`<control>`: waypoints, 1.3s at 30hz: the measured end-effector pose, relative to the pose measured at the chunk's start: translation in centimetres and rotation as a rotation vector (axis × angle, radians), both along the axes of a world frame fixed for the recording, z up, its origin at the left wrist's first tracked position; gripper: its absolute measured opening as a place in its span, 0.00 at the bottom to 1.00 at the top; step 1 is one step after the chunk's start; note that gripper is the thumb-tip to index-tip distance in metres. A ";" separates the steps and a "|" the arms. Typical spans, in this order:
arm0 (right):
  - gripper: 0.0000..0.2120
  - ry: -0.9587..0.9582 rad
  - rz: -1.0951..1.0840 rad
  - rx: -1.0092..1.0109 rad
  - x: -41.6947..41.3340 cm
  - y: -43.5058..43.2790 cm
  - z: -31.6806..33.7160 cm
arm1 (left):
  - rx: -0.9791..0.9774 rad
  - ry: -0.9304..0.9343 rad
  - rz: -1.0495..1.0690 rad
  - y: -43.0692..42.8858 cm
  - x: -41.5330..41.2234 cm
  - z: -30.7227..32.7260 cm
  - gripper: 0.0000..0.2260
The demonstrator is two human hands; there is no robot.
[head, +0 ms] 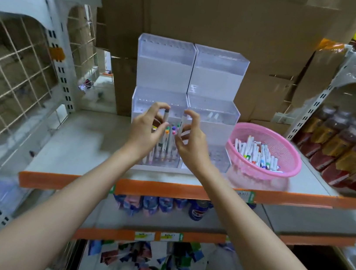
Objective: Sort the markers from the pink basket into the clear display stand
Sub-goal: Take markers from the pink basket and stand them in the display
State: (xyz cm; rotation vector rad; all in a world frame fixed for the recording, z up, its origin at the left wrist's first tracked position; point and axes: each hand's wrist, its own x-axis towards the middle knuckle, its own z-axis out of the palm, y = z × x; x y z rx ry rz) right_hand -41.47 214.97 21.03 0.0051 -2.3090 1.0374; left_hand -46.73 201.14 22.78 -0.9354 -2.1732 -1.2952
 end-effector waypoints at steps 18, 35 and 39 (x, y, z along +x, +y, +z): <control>0.21 -0.021 -0.031 0.063 -1.7 -1.6 -0.9 | 0.040 -0.128 -0.067 -0.8 -1.6 -1.0 0.13; 0.20 0.014 -0.051 0.066 -1.9 -1.7 -1.7 | -0.029 -0.119 -0.042 -0.9 -2.0 -1.7 0.08; 0.20 0.007 -0.040 0.052 -2.0 -1.6 -1.7 | -0.013 -0.143 -0.036 -0.9 -2.2 -1.5 0.06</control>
